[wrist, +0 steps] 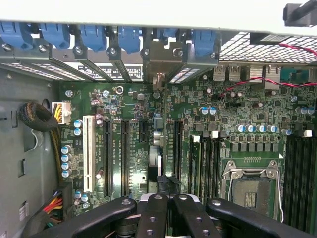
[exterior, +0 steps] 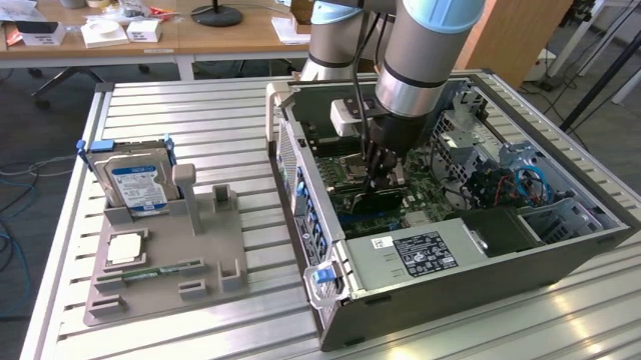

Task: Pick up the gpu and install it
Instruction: 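Press down on the gpu until it lock into place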

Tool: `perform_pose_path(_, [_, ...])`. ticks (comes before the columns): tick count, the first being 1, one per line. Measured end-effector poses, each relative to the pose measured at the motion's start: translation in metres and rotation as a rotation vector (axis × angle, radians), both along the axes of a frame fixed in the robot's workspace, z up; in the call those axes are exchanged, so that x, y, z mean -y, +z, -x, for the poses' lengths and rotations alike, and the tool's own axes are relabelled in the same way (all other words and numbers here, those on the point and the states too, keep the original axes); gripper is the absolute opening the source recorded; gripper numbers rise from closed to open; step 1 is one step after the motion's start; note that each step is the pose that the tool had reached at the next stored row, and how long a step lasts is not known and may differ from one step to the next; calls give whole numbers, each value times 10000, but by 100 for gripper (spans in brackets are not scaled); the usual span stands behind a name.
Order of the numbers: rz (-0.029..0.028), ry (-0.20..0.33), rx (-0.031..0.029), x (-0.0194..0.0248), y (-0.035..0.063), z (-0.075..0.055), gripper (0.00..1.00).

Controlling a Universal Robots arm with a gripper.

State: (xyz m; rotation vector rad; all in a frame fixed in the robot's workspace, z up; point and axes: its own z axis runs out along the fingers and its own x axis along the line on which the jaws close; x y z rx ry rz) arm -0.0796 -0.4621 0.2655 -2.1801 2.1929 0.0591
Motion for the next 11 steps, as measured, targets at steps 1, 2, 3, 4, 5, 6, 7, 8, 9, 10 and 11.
perform_pose_path(1, [1,0,0,0,0,0,10])
perform_pose_path(2, [1,0,0,0,0,0,10])
perform_pose_path(3, [1,0,0,0,0,0,10])
perform_pose_path(4, [1,0,0,0,0,0,10])
perform_pose_path(5, [0,0,0,0,-1,0,10])
perform_pose_path(6, [0,-1,0,-1,-1,0,10])
perform_pose_path(7, [-1,0,1,-4,-2,0,10])
perform_pose_path(8, [-1,-1,1,-8,-2,0,10])
perform_pose_path(9, [0,-1,1,-11,-2,0,10])
perform_pose_path(10, [-1,0,1,-12,-2,0,10])
perform_pose_path(11, [-1,0,1,-12,-2,0,10])
